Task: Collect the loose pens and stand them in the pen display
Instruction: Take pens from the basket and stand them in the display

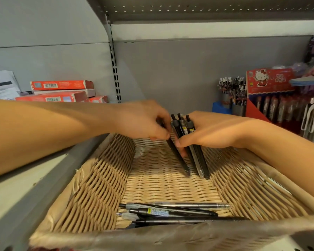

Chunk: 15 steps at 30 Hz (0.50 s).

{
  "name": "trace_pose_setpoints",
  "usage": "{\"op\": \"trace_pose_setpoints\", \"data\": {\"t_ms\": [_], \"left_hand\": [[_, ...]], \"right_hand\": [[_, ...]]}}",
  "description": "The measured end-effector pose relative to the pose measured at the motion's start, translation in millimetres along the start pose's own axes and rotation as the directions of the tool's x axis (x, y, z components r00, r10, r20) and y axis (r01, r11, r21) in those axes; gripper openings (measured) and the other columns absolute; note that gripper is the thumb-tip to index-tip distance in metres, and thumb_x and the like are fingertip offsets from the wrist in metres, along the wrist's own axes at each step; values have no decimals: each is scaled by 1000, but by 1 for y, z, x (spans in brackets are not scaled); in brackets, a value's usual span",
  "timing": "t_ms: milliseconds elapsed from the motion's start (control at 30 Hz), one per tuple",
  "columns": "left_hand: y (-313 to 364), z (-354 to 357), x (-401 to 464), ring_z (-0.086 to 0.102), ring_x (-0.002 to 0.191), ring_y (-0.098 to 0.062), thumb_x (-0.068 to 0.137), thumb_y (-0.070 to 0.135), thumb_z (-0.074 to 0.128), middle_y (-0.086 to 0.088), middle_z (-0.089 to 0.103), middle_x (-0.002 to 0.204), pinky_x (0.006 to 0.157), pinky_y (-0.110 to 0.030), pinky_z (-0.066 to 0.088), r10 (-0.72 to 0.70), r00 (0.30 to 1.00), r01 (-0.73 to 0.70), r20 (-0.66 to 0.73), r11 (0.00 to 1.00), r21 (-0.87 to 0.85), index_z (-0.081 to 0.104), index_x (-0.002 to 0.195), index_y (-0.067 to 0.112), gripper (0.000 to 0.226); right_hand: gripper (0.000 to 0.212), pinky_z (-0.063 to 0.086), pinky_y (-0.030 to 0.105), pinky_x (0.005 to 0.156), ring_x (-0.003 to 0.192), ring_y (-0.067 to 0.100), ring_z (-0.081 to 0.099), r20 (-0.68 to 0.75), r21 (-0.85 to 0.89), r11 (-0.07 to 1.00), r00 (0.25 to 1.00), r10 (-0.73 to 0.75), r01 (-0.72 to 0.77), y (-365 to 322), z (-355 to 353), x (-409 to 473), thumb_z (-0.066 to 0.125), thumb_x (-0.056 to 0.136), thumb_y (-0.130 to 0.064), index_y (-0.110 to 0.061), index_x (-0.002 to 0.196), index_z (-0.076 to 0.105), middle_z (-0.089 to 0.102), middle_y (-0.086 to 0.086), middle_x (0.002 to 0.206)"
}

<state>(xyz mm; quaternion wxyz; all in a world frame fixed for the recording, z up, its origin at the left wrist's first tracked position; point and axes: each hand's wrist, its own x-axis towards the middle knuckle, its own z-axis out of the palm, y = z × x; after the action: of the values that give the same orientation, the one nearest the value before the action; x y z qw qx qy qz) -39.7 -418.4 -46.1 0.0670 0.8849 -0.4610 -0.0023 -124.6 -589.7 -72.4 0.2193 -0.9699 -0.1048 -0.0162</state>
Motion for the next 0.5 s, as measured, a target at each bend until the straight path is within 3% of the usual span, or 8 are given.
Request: {"op": "trace_pose_setpoints", "data": {"t_ms": [33,100,267,367,500], "left_hand": [[-3,-4,1,63,66,6,88,36,70,11,72,74,59,-16,46,-22,995,14,-102,997,-76,68,90,36,4],[-7,-3,4,67,63,3,85,32,75,14,73,70,61,-15,53,-51,985,17,-162,979,-201,65,91,34,11],[3,5,3,72,69,-5,85,17,77,7,76,75,68,-23,61,-42,996,12,-74,928,-373,60,101,23,25],[8,5,2,74,75,-9,86,8,74,1,77,80,69,-22,61,-65,997,37,-41,873,-487,59,101,18,24],[6,5,3,75,84,-17,90,5,68,-4,78,87,77,-30,62,-70,997,66,13,836,-545,57,105,14,20]], "right_hand": [[19,51,48,95,90,20,69,0,-6,1000,1000,1,-1,0,0,0,65,93,-30,-18,82,75,77,-5,87],[19,49,50,98,92,20,70,-3,-4,1000,1000,5,-5,0,0,0,65,93,-29,-17,84,75,77,-5,88],[17,50,43,96,89,16,70,-17,23,999,999,39,-38,-1,1,-1,69,92,-34,-18,92,76,77,-6,89],[17,50,29,77,74,3,67,-47,47,998,998,45,-43,0,1,-1,74,88,-40,-24,94,73,74,-13,85],[11,43,28,67,63,-2,58,-67,50,999,998,19,-15,2,2,1,75,86,-33,-22,85,71,67,-15,69]]}}
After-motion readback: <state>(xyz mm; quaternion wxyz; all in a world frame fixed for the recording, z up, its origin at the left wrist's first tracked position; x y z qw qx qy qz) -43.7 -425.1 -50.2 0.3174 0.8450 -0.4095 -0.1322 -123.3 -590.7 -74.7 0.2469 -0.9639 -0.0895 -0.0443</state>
